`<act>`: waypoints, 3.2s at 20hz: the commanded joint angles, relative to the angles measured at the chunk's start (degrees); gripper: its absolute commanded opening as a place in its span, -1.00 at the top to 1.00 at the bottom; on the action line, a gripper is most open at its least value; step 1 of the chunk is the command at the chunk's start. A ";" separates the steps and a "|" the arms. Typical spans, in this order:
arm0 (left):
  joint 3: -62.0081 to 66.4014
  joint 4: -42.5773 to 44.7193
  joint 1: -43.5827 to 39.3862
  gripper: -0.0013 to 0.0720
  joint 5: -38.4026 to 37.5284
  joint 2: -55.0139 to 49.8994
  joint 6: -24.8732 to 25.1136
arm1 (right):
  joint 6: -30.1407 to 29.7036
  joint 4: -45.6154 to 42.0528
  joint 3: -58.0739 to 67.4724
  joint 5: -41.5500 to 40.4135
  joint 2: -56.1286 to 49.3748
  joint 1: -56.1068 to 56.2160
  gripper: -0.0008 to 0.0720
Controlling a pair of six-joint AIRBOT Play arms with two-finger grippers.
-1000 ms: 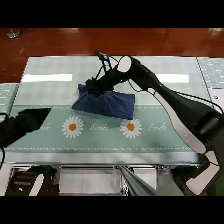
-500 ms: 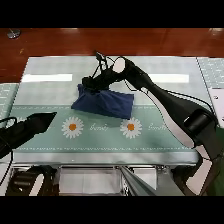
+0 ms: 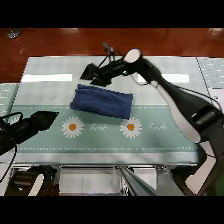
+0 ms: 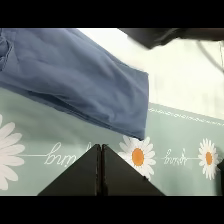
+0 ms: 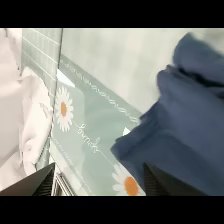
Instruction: Fold the shirts.
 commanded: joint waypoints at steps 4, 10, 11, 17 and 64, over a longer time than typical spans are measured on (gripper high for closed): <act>-0.04 0.02 0.04 0.90 0.02 -1.42 0.28 | 7.65 -50.80 -12.90 16.92 23.39 -18.80 -0.75; -0.04 0.00 0.04 0.90 1.22 -3.19 3.08 | 15.19 -39.95 -60.65 -10.14 46.05 -28.65 -0.75; -0.04 0.00 0.04 0.90 2.01 -4.11 3.08 | 10.08 -29.68 -63.28 -12.76 45.33 -28.65 -0.75; -0.04 -0.04 0.02 0.90 3.43 -10.12 3.08 | -3.80 -6.56 -59.01 -12.74 28.15 -21.20 -0.75; -0.04 -0.02 0.02 0.90 3.52 -10.93 8.13 | 12.26 -61.81 -17.20 42.64 54.16 -79.01 0.88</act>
